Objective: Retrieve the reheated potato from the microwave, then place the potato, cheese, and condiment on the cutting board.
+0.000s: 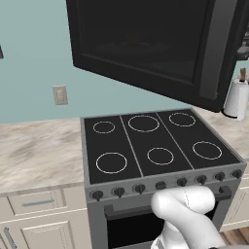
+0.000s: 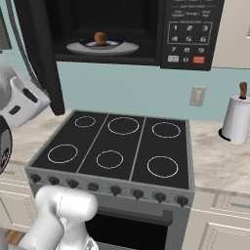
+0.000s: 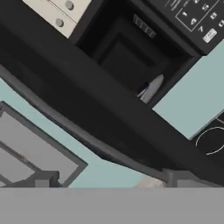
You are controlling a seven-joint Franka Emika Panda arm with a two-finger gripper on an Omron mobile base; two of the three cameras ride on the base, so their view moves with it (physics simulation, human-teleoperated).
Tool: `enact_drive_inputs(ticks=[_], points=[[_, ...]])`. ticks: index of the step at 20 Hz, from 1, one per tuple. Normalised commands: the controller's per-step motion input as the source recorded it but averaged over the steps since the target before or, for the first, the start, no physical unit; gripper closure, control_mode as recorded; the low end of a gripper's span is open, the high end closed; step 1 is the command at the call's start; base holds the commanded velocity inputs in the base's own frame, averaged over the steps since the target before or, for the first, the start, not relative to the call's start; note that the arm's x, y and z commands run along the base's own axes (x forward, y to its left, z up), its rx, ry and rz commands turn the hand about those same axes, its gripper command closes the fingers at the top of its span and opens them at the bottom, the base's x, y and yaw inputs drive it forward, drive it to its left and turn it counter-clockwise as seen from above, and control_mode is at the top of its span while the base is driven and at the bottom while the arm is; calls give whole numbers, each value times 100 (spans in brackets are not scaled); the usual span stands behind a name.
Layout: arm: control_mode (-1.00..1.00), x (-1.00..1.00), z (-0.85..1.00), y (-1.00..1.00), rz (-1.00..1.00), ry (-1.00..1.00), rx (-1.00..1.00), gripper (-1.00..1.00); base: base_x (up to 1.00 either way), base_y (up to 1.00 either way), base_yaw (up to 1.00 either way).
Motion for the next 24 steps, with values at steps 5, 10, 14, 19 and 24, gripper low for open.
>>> enact_drive_inputs(ticks=[5,10,14,19,24], points=[[-100,-7,6,-48,0,3,12,-100,0,0,0],[-100,-3,0,-51,0,0,13,-100,0,0,0],[-100,0,-2,-48,0,0,16,-100,0,0,0],[-100,35,-23,-27,2,1,21,-100,0,0,0],[-100,48,-21,7,6,2,14,-100,0,0,0]])
